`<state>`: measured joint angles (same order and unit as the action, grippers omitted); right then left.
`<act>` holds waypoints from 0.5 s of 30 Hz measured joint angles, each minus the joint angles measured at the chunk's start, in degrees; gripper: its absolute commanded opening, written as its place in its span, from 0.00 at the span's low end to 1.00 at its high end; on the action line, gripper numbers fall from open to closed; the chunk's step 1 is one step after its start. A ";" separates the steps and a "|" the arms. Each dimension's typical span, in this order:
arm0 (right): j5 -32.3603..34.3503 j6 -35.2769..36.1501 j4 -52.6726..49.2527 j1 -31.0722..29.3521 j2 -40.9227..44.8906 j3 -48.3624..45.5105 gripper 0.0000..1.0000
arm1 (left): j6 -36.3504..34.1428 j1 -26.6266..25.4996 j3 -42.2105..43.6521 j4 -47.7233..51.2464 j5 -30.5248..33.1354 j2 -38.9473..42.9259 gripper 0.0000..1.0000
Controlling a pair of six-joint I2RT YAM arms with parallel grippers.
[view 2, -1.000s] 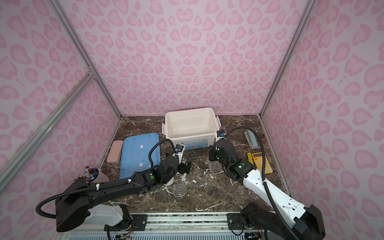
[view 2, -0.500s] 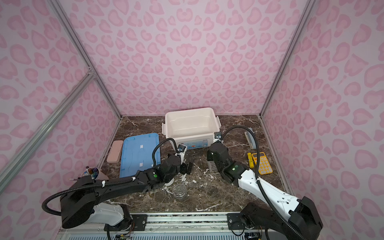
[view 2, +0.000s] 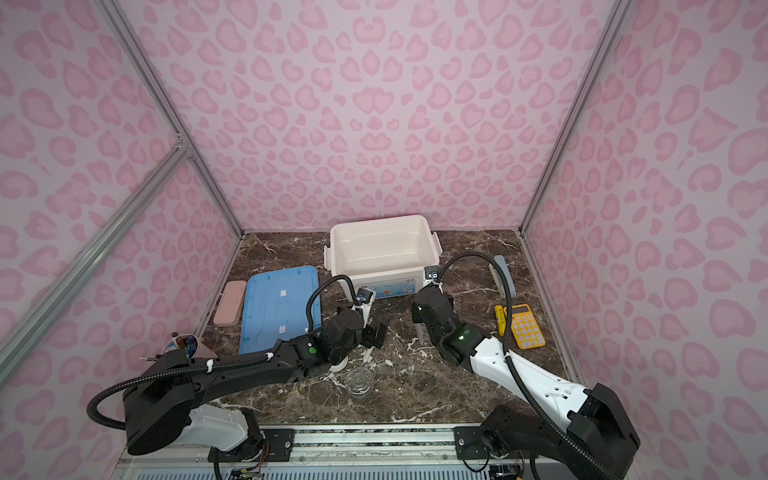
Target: Organize the chemistry lab equipment
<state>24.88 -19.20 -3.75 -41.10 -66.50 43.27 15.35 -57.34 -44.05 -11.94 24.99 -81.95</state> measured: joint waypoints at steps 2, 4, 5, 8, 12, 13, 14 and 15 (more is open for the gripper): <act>0.15 0.33 0.07 -0.02 -0.42 -0.02 0.05 | 0.00 0.00 -0.11 0.00 -0.11 -0.22 1.00; 0.20 0.33 0.24 -0.02 -0.81 -0.11 0.05 | 0.00 0.00 -0.11 0.13 -0.13 -0.28 1.00; 0.20 0.33 0.50 -0.02 -0.98 -0.13 0.05 | 0.00 0.00 -0.11 0.13 -0.13 -0.28 1.00; 0.39 0.35 0.92 -0.02 -1.16 -0.55 0.05 | -0.02 0.00 -0.13 0.15 -0.13 -0.31 1.00; 0.66 0.35 1.07 -0.02 -1.68 -0.68 0.05 | -0.04 0.00 -0.15 0.31 -0.11 -0.33 1.00; 0.70 0.35 1.22 -0.02 -1.79 -0.68 0.05 | -0.04 0.00 -0.20 0.31 -0.11 -0.37 1.00; 0.81 0.35 1.38 -0.02 -1.95 -0.66 0.05 | -0.04 0.00 -0.22 0.31 -0.11 -0.44 1.00; 0.85 0.35 1.57 -0.02 -2.05 -0.66 0.05 | -0.04 0.00 -0.22 0.31 -0.11 -0.52 1.00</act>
<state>25.74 -18.85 -2.17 -41.12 -68.55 42.61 15.31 -57.34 -44.27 -11.64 24.88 -82.48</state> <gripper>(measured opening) 0.152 0.996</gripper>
